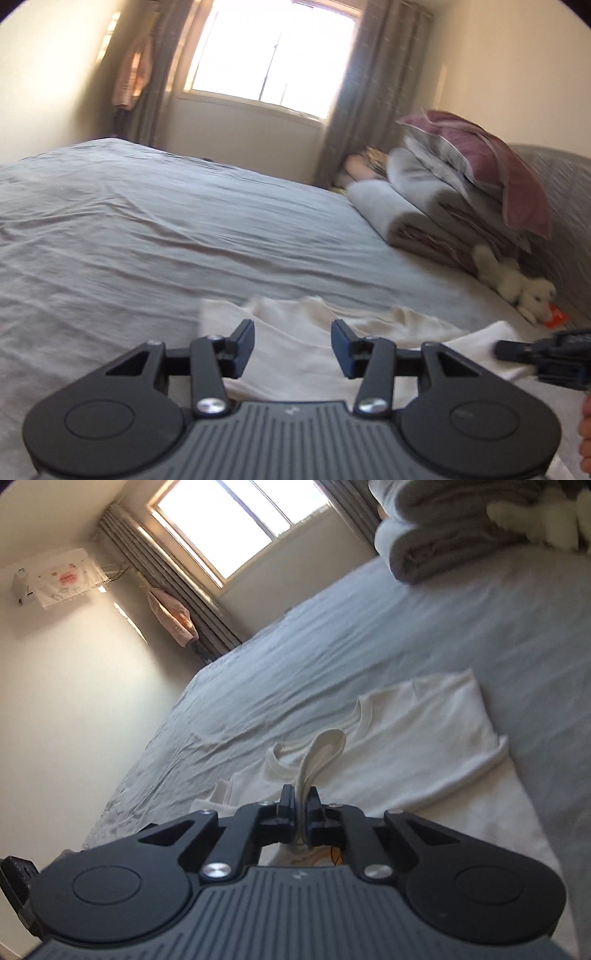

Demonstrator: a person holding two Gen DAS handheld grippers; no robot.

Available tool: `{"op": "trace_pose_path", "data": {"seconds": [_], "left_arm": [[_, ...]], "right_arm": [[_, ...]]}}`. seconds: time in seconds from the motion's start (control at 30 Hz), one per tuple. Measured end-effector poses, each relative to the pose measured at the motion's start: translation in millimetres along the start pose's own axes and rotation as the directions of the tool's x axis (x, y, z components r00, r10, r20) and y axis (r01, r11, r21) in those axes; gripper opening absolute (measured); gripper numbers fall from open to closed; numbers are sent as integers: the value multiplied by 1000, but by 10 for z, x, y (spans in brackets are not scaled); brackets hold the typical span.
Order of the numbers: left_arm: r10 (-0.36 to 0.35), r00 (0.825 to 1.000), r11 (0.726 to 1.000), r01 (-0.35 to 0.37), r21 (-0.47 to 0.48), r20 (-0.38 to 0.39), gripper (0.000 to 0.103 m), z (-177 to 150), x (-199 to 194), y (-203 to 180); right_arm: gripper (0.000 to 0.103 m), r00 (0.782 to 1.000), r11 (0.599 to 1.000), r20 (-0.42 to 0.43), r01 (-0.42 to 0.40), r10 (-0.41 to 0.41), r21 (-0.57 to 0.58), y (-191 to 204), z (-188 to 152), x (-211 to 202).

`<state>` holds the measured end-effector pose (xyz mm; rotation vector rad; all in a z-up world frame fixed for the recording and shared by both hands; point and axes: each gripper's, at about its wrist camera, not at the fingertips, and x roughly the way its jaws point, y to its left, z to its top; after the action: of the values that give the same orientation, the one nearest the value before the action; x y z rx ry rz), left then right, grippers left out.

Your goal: Fold clothes

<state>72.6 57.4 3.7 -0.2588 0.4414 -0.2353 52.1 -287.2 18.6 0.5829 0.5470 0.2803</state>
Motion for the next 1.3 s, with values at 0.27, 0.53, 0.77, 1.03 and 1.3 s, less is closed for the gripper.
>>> {"op": "trace_pose_path", "data": {"seconds": [0.27,0.53,0.77,1.03,1.3], "left_arm": [[12,1000,990,-15,-137,-22,41,-5,190,231],[30,995,987,-45,-157,-96,41,-102,533,205],[5,987,985,-32,-171,-161,42,37,828,290],[56,976,991,-79,-103,-208,44,47,1135,147],[-22,982,949,-39,-313,-189,5,138,1239,442]], "right_arm": [[8,986,992,116,122,-123,13,-348,180,-79],[8,962,963,70,266,-262,-52,-435,109,-26],[8,945,933,-21,318,-326,-167,-534,-52,59],[8,935,916,-23,341,-354,-213,-579,-98,-3],[8,933,914,-27,345,-358,-214,-579,-132,36]]}}
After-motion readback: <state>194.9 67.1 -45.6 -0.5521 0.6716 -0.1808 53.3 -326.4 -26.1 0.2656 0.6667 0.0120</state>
